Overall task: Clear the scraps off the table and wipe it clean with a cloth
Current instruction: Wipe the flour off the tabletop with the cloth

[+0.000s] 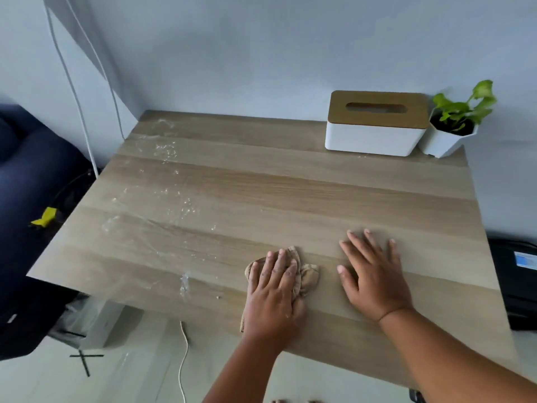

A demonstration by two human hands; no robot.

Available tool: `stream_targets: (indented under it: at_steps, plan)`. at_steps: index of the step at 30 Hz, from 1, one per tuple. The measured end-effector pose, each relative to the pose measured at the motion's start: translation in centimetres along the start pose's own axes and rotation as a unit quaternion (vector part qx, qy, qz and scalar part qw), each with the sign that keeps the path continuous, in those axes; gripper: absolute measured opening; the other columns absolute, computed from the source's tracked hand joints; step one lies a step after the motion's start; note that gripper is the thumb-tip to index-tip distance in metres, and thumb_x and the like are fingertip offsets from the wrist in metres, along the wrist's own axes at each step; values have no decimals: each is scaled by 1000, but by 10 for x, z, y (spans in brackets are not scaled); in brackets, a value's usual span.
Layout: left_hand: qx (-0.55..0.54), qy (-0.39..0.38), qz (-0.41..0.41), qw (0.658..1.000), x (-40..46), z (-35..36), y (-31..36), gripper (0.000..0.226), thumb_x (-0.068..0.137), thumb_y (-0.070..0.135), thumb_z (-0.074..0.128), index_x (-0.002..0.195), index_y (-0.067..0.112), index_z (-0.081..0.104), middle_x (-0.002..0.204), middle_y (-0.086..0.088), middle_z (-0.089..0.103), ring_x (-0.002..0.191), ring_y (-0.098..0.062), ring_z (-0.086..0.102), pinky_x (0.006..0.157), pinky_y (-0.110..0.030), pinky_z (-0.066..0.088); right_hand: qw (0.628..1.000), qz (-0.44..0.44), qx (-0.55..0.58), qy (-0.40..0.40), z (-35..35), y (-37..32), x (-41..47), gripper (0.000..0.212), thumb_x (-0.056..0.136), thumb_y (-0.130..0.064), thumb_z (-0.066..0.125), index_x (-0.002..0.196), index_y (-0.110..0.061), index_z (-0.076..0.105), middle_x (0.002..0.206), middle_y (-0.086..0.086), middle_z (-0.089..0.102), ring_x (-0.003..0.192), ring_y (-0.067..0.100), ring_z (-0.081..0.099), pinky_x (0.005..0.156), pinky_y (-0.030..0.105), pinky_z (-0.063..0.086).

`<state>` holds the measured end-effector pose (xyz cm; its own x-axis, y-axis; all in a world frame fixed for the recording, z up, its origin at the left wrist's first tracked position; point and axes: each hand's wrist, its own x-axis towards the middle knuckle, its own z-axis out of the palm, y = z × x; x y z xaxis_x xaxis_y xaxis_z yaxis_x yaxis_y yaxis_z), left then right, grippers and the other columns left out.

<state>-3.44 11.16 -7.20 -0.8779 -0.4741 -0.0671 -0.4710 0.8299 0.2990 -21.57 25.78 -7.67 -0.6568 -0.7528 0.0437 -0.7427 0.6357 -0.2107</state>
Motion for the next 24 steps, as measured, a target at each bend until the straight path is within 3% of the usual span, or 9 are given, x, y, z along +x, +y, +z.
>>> stream_targets:
  at_steps: [5,10,14,17,20,24]
  plan:
    - [-9,13,-39,999,-40,-8,-13,66,85,40,52,147,19,51,164,-5,32,156,-25,20,122,-51,15,1000,-4,-24,-12,2,-19,3,55,87,-38,48,135,-15,63,150,11,52,144,40,41,114,69,28]
    - [6,27,-99,995,-67,-19,-31,68,81,40,50,144,16,57,161,-8,36,151,-32,28,119,-48,16,999,5,22,-43,7,-82,8,45,89,-30,60,132,-17,62,150,8,50,145,36,38,117,64,28]
    - [-3,16,-220,975,-87,-24,-66,80,85,53,23,159,24,29,167,3,-3,157,-22,-8,127,-43,-4,994,58,45,-77,18,-126,19,51,94,-36,53,143,-21,53,163,6,34,155,35,21,124,63,9]
    - [-20,23,-293,956,-93,-33,-98,85,81,52,13,162,24,17,163,6,-20,153,-17,-21,126,-43,-9,993,72,37,-84,29,-143,27,58,95,-43,46,150,-25,43,168,3,22,157,34,11,123,65,3]
    - [-23,14,-332,943,-83,-42,-123,82,85,48,20,163,23,10,167,1,-19,154,-19,-23,125,-45,-12,992,94,19,-85,36,-152,30,66,96,-52,37,157,-28,33,172,3,13,158,35,4,121,67,-6]
    - [-28,12,-385,923,-54,-49,-143,75,93,47,24,163,24,7,169,0,-17,154,-23,-23,124,-51,-15,992,101,-19,-78,43,-159,32,72,94,-57,23,159,-27,32,171,4,14,158,36,5,118,72,-6]
